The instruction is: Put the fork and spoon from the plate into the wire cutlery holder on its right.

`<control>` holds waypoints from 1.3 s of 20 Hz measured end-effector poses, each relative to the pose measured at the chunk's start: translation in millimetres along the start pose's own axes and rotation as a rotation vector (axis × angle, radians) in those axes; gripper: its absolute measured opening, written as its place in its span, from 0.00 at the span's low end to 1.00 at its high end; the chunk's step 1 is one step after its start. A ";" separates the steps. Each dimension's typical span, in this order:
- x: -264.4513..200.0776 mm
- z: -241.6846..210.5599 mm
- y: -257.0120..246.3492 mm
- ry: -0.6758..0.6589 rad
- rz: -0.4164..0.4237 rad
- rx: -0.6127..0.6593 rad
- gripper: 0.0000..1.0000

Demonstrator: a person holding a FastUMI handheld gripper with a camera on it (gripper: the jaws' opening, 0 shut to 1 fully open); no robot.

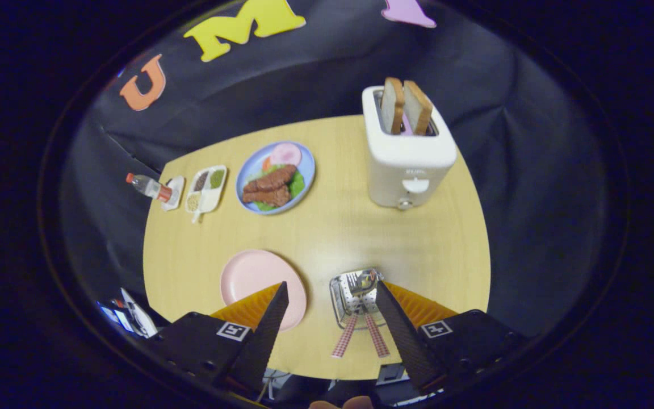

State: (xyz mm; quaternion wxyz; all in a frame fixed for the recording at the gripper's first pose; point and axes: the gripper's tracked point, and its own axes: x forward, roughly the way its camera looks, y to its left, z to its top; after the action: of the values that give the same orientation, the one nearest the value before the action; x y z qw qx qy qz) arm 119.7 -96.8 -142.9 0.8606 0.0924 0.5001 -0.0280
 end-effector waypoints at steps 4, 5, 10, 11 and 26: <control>-55.3 15.2 32.5 -0.350 0.025 -0.059 0.93; -71.2 17.7 40.7 -0.429 0.026 -0.076 0.93; -175.1 16.7 78.6 -0.874 0.047 -0.087 0.94; -186.9 13.5 78.6 -0.932 0.029 -0.095 0.94; -217.0 -44.1 107.5 -1.069 -0.012 -0.088 0.96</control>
State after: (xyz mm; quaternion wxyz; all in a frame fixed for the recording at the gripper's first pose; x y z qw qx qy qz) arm -11.1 7.4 37.8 0.9981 0.0264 -0.0066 -0.0551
